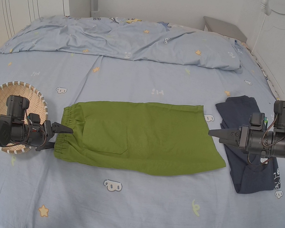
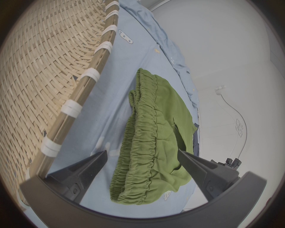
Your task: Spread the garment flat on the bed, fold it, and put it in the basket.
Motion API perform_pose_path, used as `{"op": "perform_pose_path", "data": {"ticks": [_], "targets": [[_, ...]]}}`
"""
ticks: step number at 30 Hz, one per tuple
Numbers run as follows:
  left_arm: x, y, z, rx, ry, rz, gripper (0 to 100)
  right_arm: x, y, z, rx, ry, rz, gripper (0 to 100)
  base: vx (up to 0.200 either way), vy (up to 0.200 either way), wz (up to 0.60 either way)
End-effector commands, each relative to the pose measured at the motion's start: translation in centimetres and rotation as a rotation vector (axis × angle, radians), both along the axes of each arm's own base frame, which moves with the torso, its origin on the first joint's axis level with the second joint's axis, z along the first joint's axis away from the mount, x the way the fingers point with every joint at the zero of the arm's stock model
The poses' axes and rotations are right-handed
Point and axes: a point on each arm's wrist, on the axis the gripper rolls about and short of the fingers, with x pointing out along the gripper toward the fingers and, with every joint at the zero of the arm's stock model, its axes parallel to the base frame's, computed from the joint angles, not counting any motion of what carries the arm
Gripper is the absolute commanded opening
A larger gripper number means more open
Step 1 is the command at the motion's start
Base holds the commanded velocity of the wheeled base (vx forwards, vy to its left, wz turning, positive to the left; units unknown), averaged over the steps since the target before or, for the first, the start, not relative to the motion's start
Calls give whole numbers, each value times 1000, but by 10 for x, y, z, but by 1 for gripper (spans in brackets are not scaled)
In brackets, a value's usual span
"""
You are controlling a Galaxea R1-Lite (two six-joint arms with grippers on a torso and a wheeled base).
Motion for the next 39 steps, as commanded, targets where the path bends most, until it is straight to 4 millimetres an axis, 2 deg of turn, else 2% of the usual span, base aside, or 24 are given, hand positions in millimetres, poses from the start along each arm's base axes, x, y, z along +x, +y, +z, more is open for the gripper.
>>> {"op": "perform_pose_path", "data": {"ticks": [1, 16, 24, 25, 33, 37, 39], "targets": [[1, 0, -5, -2, 7, -2, 100, 1, 1, -2, -1, 5, 3, 100, 0, 0, 0], [-4, -16, -13, 2, -117, -43, 100, 2, 1, -3, -2, 9, 4, 100, 0, 0, 0], [5, -17, -19, -4, -106, -44, 100, 2, 0, -2, 0, 4, -2, 100, 0, 0, 0], [5, -16, -18, -5, -108, -42, 0, 2, -1, -2, 0, 4, -3, 100, 0, 0, 0], [8, -13, -11, -100, -95, -72, 0, 11, -10, -3, -1, 10, -39, 100, 0, 0, 0], [6, -4, -5, -129, -101, -73, 0, 25, -18, -17, -8, 50, -69, 100, 0, 0, 0], [4, 1, -1, -136, -107, -67, 0, 43, -28, -35, -15, 95, -103, 100, 0, 0, 0]]}}
